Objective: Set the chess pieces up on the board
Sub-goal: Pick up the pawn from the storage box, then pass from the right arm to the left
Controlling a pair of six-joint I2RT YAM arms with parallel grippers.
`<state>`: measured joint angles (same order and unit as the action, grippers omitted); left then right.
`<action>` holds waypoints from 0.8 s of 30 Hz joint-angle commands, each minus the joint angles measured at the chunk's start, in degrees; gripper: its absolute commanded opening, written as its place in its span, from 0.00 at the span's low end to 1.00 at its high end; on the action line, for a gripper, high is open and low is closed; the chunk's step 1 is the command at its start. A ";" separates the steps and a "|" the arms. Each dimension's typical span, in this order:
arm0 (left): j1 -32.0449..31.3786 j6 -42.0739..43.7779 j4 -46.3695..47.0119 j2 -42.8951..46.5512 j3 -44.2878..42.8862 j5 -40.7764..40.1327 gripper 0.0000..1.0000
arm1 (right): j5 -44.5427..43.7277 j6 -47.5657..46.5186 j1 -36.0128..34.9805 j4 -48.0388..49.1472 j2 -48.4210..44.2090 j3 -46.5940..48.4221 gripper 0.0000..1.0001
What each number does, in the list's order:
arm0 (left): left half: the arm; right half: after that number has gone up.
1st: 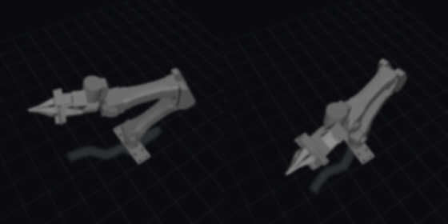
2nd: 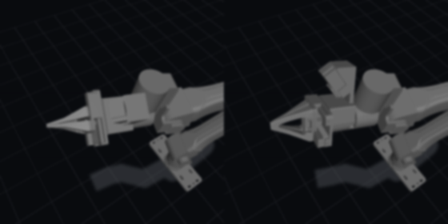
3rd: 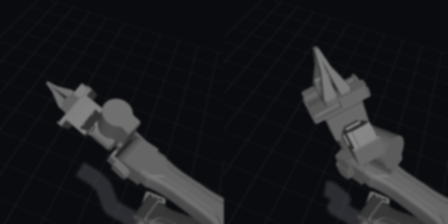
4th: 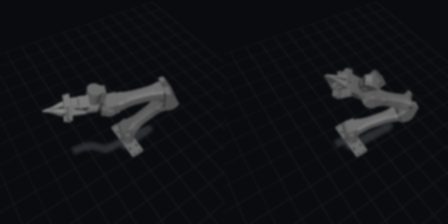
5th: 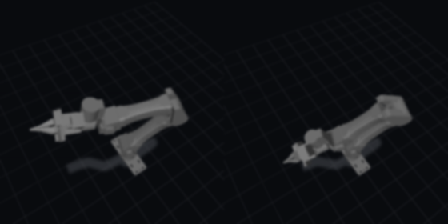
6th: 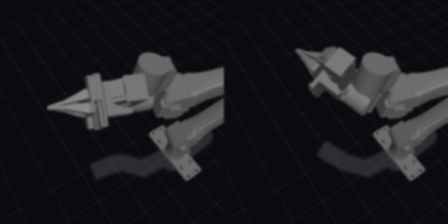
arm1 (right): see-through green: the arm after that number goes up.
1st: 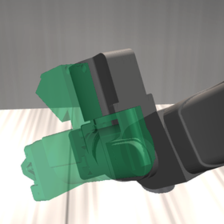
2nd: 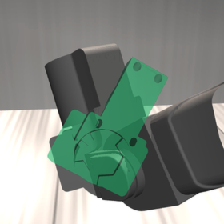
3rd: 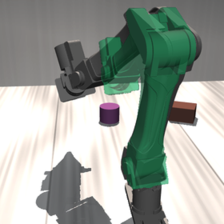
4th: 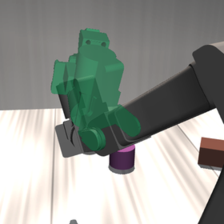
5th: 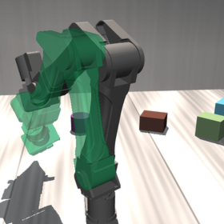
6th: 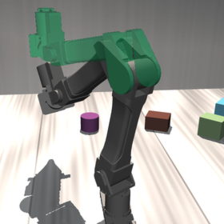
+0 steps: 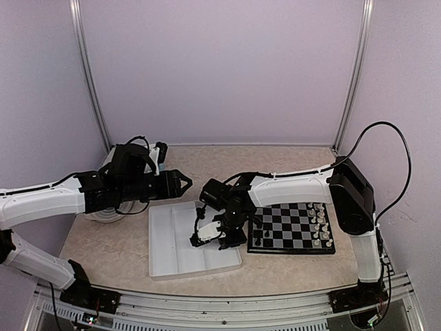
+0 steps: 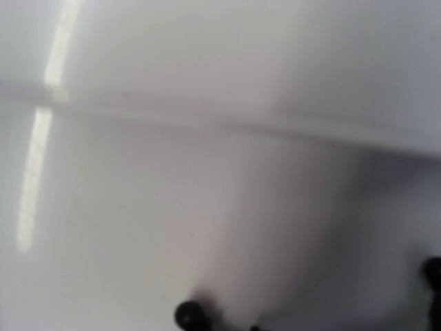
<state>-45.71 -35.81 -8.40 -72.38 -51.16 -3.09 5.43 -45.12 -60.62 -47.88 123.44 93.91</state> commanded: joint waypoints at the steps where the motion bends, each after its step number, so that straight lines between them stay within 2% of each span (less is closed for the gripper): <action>1: 0.45 -0.58 3.17 1.41 1.99 -0.93 0.68 | 8.17 4.42 1.67 1.80 -6.11 0.38 0.04; 7: 0.45 -2.20 6.28 1.52 2.55 -0.06 0.67 | 21.63 13.53 8.31 6.33 -12.11 -0.50 0.04; 10: 0.30 -3.56 7.79 0.38 2.02 2.43 0.66 | 25.02 17.82 11.89 9.73 -15.40 -2.83 0.04; 20: -4.00 -7.49 13.82 -8.85 -3.14 10.06 0.64 | 21.52 20.84 13.73 14.71 -20.79 -7.77 0.04; 24: -4.47 -9.65 16.55 -11.24 -3.73 12.67 0.59 | 20.80 21.17 13.76 14.98 -21.45 -8.08 0.04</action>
<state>-49.69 -42.94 3.51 -82.15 -52.97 5.72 26.37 -25.39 -46.54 -34.48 104.33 86.54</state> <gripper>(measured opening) 0.615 0.116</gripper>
